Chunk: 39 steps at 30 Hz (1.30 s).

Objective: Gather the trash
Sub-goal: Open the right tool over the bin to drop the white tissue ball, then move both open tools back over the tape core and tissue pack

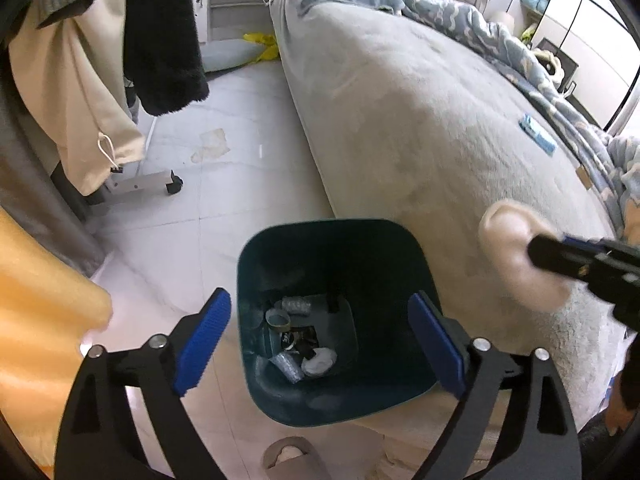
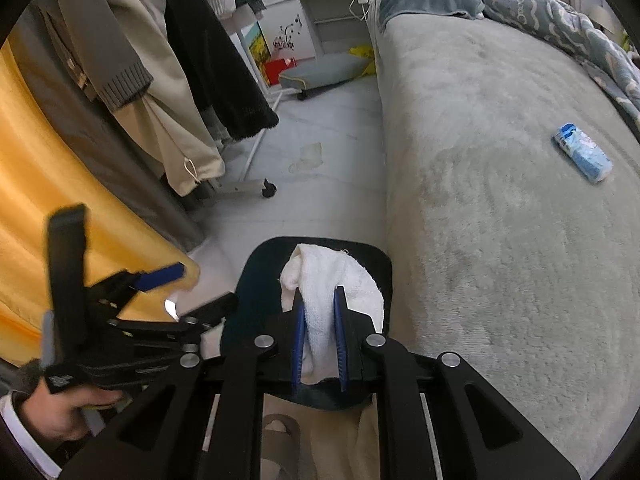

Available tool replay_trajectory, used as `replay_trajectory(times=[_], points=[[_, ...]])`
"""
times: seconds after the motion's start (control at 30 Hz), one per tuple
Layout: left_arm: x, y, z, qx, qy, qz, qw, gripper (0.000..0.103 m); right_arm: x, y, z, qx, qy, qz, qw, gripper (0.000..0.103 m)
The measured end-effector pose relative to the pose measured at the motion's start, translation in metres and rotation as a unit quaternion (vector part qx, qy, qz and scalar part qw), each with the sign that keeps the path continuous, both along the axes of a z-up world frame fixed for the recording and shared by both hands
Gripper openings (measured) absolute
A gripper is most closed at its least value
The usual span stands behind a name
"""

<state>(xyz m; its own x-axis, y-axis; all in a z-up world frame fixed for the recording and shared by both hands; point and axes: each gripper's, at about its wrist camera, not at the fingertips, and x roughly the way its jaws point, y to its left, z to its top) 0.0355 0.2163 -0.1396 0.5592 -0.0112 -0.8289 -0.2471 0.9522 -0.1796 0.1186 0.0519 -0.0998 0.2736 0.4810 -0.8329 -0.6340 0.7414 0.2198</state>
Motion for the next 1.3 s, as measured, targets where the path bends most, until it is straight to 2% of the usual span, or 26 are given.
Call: replay_trajectory(times=[0.2,0.37,0.5,0.6,0.67,0.73,0.77,0.8,0.83,1.03,1.3], points=[[-0.008,0.021,0.007,-0.005,-0.021,0.027,0.9994,0.094,0.002,0.01,-0.018,-0.012,0.016,-0.005,1.0,0.014],[-0.014,0.029,0.022,0.008,-0.055,0.038,0.9977,0.094,0.002,0.016,-0.031,-0.025,0.023,-0.003,0.999,0.015],[-0.017,0.037,0.036,0.006,-0.086,0.046,0.9952,0.094,0.003,0.02,-0.035,-0.029,0.027,-0.003,0.999,0.02],[-0.016,0.038,0.047,0.035,-0.106,0.041,0.9928,0.095,0.002,0.022,-0.038,-0.039,0.019,0.002,0.999,0.021],[-0.014,0.035,0.053,0.059,-0.118,0.03,0.9908,0.096,0.003,0.025,-0.04,-0.041,0.019,0.002,0.999,0.031],[-0.013,0.035,0.058,0.059,-0.128,0.024,0.9898,0.096,0.005,0.025,-0.039,-0.03,0.023,0.001,0.999,0.032],[-0.013,0.035,0.06,0.057,-0.132,0.025,0.9894,0.096,0.005,0.026,-0.038,-0.025,0.02,0.002,0.999,0.041],[-0.012,0.035,0.062,0.054,-0.135,0.025,0.989,0.096,0.005,0.025,-0.035,-0.024,0.012,0.002,1.0,0.062],[-0.012,0.035,0.065,0.053,-0.141,0.024,0.9883,0.097,0.005,0.024,-0.034,-0.021,0.006,0.001,1.0,0.069],[-0.007,0.032,0.083,0.043,-0.171,0.017,0.9842,0.098,0.011,0.009,-0.022,-0.004,-0.015,-0.016,1.0,0.071],[0.007,0.009,0.094,0.051,-0.192,-0.002,0.9801,0.098,0.026,-0.042,0.008,0.048,-0.063,-0.083,0.993,0.077]])
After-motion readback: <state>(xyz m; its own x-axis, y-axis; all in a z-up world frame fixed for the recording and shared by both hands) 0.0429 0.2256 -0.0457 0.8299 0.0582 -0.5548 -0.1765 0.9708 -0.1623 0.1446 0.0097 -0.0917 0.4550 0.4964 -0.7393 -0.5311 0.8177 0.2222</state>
